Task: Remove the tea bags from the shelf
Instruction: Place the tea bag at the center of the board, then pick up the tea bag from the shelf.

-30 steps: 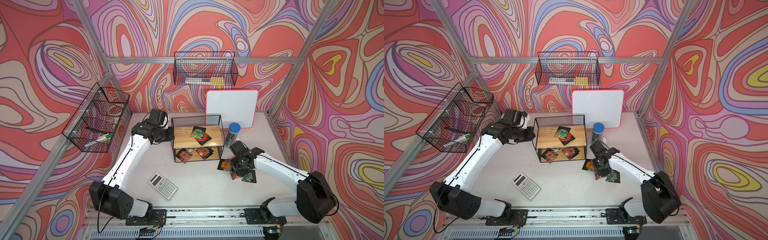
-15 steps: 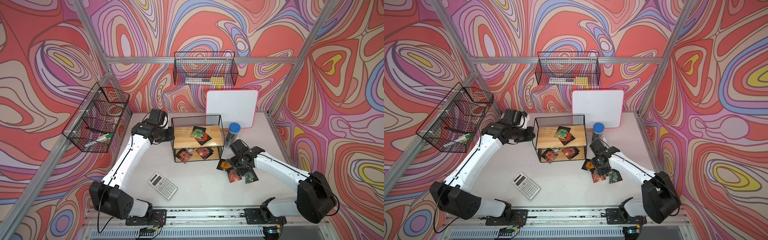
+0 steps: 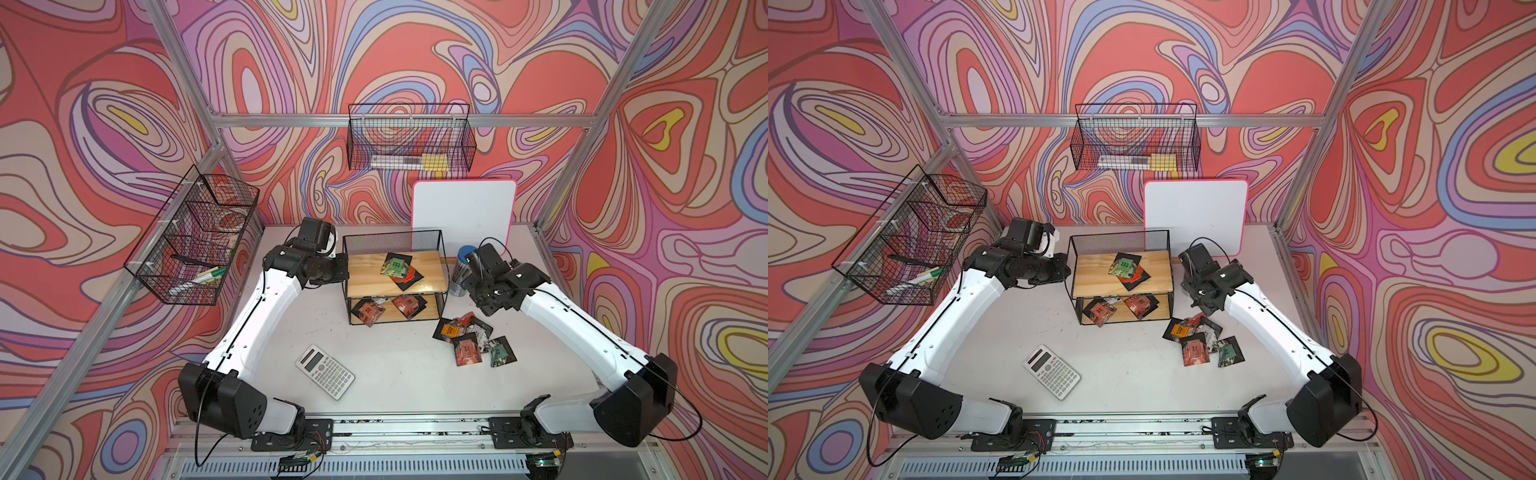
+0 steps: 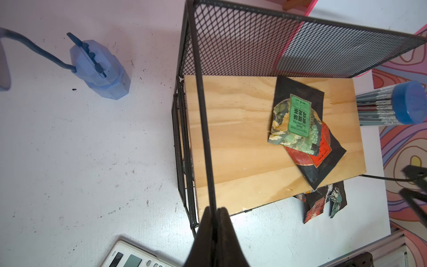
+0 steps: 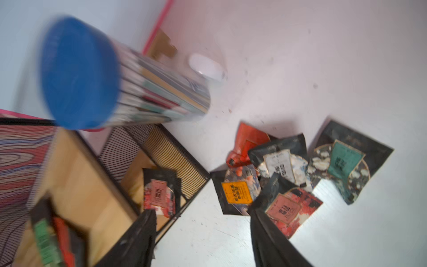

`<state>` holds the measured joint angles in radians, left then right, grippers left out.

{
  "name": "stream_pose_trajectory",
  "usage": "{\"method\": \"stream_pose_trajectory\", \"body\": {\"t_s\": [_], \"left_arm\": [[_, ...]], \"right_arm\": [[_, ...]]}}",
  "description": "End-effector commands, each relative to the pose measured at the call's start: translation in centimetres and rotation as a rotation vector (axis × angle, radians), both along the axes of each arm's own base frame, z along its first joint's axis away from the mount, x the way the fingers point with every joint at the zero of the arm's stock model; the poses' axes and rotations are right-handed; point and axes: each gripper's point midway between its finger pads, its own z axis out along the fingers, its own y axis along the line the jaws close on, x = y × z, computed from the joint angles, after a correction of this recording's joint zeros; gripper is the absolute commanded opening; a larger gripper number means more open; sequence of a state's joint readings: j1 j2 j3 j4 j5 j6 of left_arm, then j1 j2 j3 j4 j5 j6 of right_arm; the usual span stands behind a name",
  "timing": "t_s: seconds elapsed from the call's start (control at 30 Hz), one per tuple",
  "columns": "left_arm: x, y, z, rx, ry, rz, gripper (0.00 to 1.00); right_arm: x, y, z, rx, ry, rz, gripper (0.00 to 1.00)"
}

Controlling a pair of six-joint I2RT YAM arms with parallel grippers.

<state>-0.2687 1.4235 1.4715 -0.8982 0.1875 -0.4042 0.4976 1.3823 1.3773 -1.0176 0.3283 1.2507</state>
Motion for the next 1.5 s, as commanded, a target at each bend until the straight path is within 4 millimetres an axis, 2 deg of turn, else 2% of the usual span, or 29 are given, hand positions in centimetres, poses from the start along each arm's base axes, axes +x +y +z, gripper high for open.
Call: {"method": "stream_pose_trajectory", "body": {"t_s": [0.0, 0.1, 0.2, 0.37, 0.47, 0.57, 0.7, 0.87, 1.0, 1.47], "left_arm": [[-0.2, 0.0, 0.6, -0.005, -0.008, 0.003, 0.0], [-0.1, 0.0, 0.7, -0.006, -0.01, 0.002, 0.0], [-0.1, 0.0, 0.7, -0.006, -0.01, 0.002, 0.0], [-0.2, 0.1, 0.5, -0.002, -0.005, 0.004, 0.0], [-0.1, 0.1, 0.5, 0.0, -0.003, 0.006, 0.0], [-0.1, 0.1, 0.4, 0.0, 0.0, 0.005, 0.0], [-0.1, 0.1, 0.5, -0.001, -0.002, 0.005, 0.0], [0.0, 0.1, 0.7, 0.002, -0.007, 0.005, 0.0], [0.0, 0.1, 0.7, 0.002, -0.005, 0.004, 0.0], [-0.1, 0.1, 0.6, 0.003, -0.002, 0.007, 0.0]], "right_arm": [[2.2, -1.6, 5.2, -0.258, -0.111, 0.156, 0.67], [4.2, 0.7, 8.4, -0.31, -0.184, 0.297, 0.68], [5.3, 3.6, 10.2, -0.34, -0.227, 0.433, 0.68], [5.6, 10.8, 11.8, -0.352, -0.289, 0.698, 0.63], [5.3, 14.7, 11.3, -0.387, -0.265, 0.816, 0.64], [5.5, 17.6, 9.1, -0.416, -0.205, 0.889, 0.64], [6.0, 19.2, 7.2, -0.388, -0.172, 0.914, 0.69], [6.6, 20.1, 5.5, -0.389, -0.124, 0.929, 0.71], [6.9, 20.5, 3.7, -0.406, -0.073, 0.942, 0.71], [9.2, 21.8, -0.4, -0.47, -0.024, 0.958, 0.75]]}}
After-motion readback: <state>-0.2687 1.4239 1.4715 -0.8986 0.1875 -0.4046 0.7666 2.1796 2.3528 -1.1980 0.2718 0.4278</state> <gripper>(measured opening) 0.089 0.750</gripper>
